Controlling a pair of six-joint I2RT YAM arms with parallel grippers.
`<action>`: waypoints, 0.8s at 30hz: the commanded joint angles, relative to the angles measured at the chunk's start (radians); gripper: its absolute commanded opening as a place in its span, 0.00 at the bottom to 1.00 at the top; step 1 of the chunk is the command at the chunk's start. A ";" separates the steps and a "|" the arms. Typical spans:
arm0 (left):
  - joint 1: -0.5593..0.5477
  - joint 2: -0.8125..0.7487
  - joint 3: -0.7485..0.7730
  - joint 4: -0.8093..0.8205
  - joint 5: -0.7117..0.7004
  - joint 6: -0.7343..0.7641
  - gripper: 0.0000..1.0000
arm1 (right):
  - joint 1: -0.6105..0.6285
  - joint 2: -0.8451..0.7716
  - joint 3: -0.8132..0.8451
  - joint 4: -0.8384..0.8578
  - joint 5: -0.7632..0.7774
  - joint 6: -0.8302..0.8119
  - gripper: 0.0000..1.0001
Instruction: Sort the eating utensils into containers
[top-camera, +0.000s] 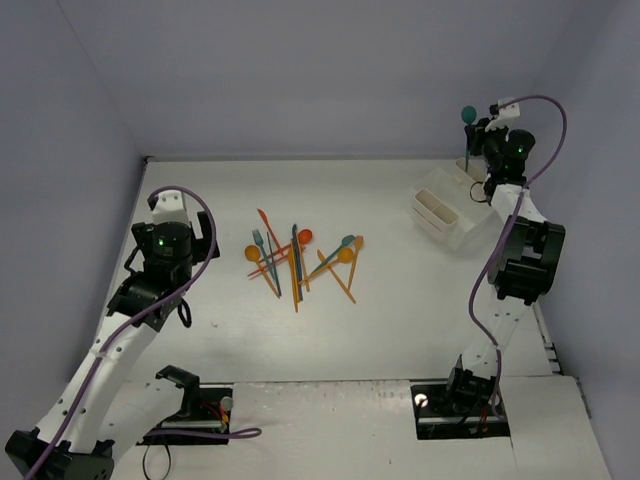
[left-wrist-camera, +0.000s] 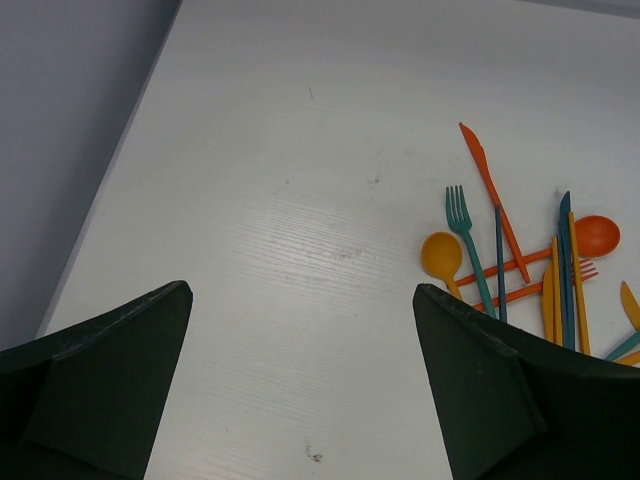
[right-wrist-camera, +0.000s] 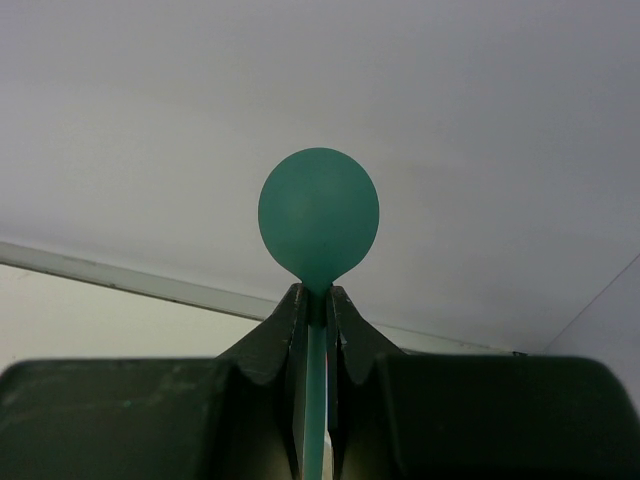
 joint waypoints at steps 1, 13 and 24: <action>0.004 -0.023 0.027 0.038 0.009 -0.007 0.91 | -0.005 -0.015 -0.032 0.116 -0.043 0.006 0.05; 0.004 -0.058 0.020 0.012 0.037 -0.014 0.91 | -0.005 -0.081 -0.142 0.116 -0.041 0.011 0.13; 0.004 -0.079 0.045 0.035 0.062 -0.020 0.91 | 0.021 -0.361 -0.216 -0.056 0.025 0.072 0.44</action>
